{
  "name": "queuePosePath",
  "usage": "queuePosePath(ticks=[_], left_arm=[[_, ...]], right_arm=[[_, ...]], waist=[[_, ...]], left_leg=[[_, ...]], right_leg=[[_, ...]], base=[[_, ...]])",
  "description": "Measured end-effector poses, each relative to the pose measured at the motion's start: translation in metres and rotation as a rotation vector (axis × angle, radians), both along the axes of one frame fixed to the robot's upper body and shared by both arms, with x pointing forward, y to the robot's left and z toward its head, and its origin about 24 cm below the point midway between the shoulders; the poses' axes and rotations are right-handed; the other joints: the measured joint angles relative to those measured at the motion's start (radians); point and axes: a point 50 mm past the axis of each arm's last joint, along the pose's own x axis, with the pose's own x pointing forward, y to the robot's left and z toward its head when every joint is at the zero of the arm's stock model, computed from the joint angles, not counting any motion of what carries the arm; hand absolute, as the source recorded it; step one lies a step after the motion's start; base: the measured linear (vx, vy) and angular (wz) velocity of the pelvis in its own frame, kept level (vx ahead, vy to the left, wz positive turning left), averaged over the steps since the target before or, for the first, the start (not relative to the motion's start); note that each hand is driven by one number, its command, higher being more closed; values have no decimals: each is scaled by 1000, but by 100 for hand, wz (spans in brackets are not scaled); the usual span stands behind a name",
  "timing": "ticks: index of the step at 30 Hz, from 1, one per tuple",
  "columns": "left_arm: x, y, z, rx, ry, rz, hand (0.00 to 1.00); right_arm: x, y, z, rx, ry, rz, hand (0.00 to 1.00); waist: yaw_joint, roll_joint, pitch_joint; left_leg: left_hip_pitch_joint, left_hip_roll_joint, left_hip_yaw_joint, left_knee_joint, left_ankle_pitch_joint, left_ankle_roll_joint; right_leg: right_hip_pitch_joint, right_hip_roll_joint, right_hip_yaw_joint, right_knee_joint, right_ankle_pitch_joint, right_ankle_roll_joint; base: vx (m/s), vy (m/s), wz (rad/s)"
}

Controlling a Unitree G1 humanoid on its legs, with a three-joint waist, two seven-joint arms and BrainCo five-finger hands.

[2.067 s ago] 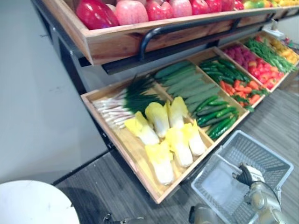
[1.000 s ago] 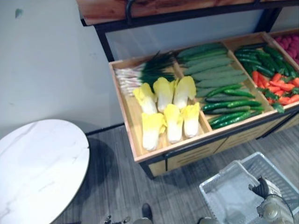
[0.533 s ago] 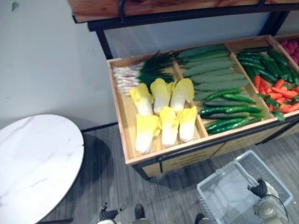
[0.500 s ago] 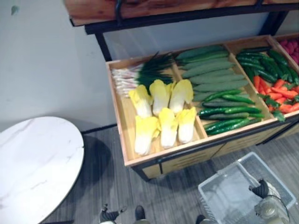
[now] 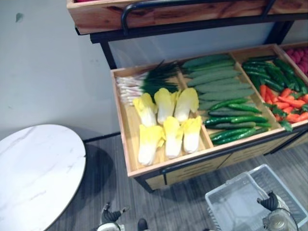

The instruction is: Pick vegetable in the basket

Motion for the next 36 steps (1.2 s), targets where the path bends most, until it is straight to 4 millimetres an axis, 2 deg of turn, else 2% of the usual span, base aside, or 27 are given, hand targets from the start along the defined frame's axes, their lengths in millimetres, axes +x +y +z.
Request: queuePosePath(ticks=[10,12,14,15,16,19,27,34,36], left_arm=[[-1,1,2,6,-10,-4,0],[9,1,13,32,-86,-23,0],[29,4,39,112,-240,-50,0],[31,4,44,126,-271,-55,0],[39,4,58,183,-344,-74,0],[47,1,72,234,-418,-73,0],[75,-25,116,344,-647,-112,0],[96,-37,130,395,-705,-159,0],[100,-39,131,394,-702,-155,0]], right_arm=[[1,-1,-1,0,8,-12,100],[0,-1,-2,0,9,-12,100],[-3,-2,-2,-6,10,-17,100],[-4,-2,-2,-7,11,-19,100],[-5,-3,-2,-9,7,-24,100],[-7,-5,-2,-11,2,-36,100],[-9,-4,-3,-13,6,-32,100],[0,2,-2,-30,0,13,100],[5,5,-1,-31,-5,32,100]], waist=[[-5,1,-3],[-4,1,-4],[4,4,-14],[4,5,-18],[6,9,-22],[6,17,-27],[2,24,-31],[-4,25,-32],[-17,25,-32]], left_leg=[[0,-11,13,-6,-5,4],[-4,-13,12,-6,-5,4],[-15,-18,7,-6,-5,5],[-18,-20,5,-6,-5,5],[-18,-22,3,-6,-5,6],[-16,-23,0,-5,-5,6],[-9,-22,-18,-5,-5,6],[3,-16,2,-7,-5,6],[4,-15,10,-7,-5,6]], right_leg=[[0,-1,18,-42,34,13],[1,-1,19,-54,43,13],[-1,-4,17,-61,48,13],[0,-4,16,-64,53,11],[1,-6,16,-67,54,11],[6,-6,12,-67,55,11],[35,-2,-7,-84,54,10],[33,4,10,-84,54,10],[29,5,21,-87,57,7]], base=[[-64,12,-6],[-14,7,-2],[11,13,6],[56,12,5],[58,7,3],[54,0,4],[25,-8,7],[-26,-4,-6],[-16,-4,-13]])
